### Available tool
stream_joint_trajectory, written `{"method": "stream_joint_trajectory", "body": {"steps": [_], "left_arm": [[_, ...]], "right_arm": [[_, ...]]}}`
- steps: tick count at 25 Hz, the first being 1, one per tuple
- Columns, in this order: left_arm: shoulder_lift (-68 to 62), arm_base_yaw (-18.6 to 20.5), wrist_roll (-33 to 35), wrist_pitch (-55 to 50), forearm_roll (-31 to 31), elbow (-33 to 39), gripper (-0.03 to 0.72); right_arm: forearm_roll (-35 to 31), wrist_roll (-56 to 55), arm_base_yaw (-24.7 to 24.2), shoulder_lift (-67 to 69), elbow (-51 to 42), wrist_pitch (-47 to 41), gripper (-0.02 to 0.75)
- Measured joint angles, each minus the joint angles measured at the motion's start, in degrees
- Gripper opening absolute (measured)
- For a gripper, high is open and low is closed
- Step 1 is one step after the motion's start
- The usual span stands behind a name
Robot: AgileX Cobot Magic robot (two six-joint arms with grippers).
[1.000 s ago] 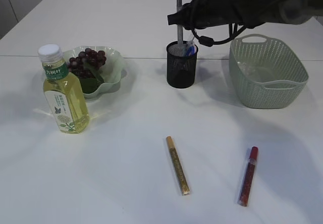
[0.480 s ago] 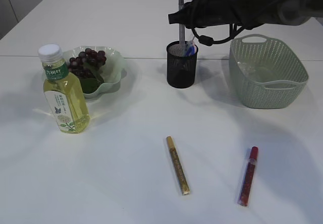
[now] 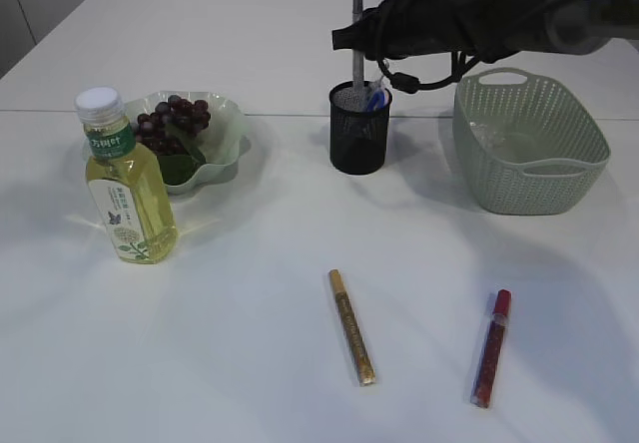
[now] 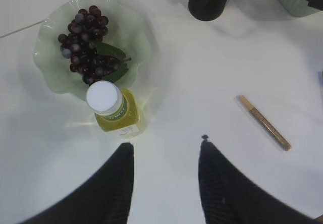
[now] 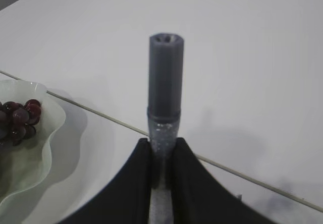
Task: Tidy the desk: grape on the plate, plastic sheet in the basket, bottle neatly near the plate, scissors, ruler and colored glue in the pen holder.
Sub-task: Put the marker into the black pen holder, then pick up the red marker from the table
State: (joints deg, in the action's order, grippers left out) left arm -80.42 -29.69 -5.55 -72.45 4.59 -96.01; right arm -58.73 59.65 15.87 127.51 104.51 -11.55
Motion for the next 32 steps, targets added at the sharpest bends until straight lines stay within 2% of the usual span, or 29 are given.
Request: {"method": "stream_joint_trajectory", "body": {"steps": [7, 12, 14, 22, 28, 32], "left_arm": [[0.0, 0.0, 0.0, 0.0, 0.0, 0.0, 0.310], [0.0, 0.0, 0.0, 0.0, 0.0, 0.0, 0.310], [0.0, 0.0, 0.0, 0.0, 0.0, 0.0, 0.310], [0.0, 0.0, 0.0, 0.0, 0.0, 0.0, 0.310], [0.0, 0.0, 0.0, 0.0, 0.0, 0.0, 0.309], [0.0, 0.0, 0.0, 0.0, 0.0, 0.0, 0.309]], "right_arm": [[0.0, 0.1, 0.0, 0.3, 0.1, -0.1, 0.165], [0.0, 0.1, 0.0, 0.3, 0.1, -2.5, 0.266], [0.0, 0.1, 0.0, 0.3, 0.1, -4.0, 0.283], [0.6, 0.1, 0.0, -0.3, 0.1, -13.3, 0.293], [4.9, -0.8, 0.0, -5.8, 0.1, -17.5, 0.293], [8.9, -7.1, 0.0, -9.4, 0.6, -23.8, 0.293]]}}
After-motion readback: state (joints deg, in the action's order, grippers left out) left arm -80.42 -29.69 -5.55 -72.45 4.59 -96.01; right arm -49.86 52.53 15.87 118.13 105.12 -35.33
